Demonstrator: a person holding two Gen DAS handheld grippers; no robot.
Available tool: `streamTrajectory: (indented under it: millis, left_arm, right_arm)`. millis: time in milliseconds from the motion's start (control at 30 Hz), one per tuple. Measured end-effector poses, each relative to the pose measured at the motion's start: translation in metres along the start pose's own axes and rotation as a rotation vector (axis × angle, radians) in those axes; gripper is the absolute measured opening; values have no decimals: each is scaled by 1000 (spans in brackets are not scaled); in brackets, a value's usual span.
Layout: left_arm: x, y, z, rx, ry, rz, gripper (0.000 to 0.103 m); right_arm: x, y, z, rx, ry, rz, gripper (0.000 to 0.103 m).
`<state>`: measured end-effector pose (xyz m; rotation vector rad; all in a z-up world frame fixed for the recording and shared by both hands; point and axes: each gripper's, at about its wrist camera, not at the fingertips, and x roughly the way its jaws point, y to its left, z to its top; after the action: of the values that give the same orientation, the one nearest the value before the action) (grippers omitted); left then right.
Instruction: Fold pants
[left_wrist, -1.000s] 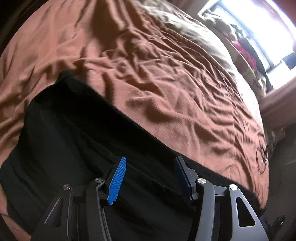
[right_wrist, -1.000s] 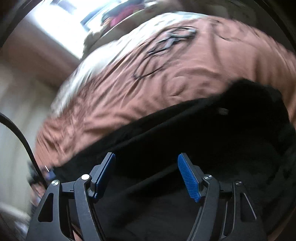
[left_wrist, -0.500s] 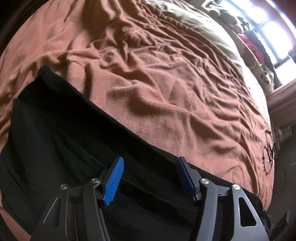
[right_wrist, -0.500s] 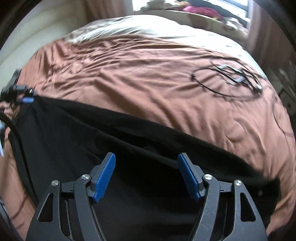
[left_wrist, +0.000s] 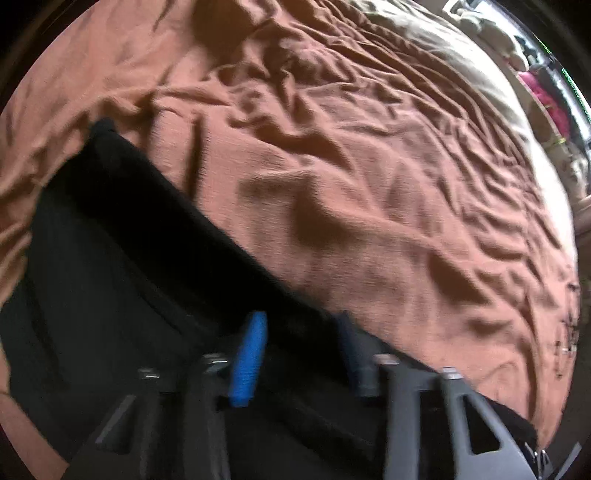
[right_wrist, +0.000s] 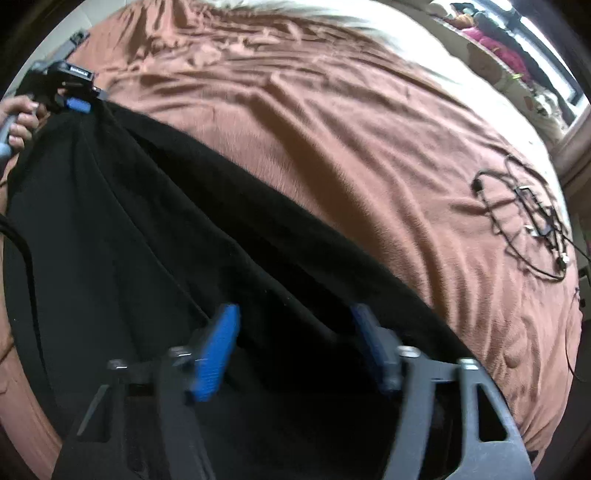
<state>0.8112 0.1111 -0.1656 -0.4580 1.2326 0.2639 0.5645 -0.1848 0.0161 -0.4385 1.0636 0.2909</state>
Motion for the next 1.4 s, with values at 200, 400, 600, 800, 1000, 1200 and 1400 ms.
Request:
streamTrajectory:
  millis: [200,400,600,800,1000,1200,1400]
  left_arm:
    - [-11,11,2,-6,-18,-18,3]
    - [-26,18,6,-34,-43,-48,2]
    - [-26,22,11,-49,-53,-49,2]
    - [-3,22,17,-60,-44,-46,3]
    - [0,28,17,-47,-34,-93,9]
    - [-33,43,11,-18,-60,-125,68]
    - [-76,86,-4,-20,-100,-164,69]
  right_arm:
    - [-2,5,1,-32,-39,-43,0]
    - [-18,8,11,-22,-121,-116,0]
    - [-18,17,25,5,-153,-191,0]
    - [21,17,38,51,-94,-226,0]
    - [53,13,46,154,-54,-256,17]
    - [20,6,31,280,-143,-166,49]
    - [-25,2,-11,335,-204,-123,49]
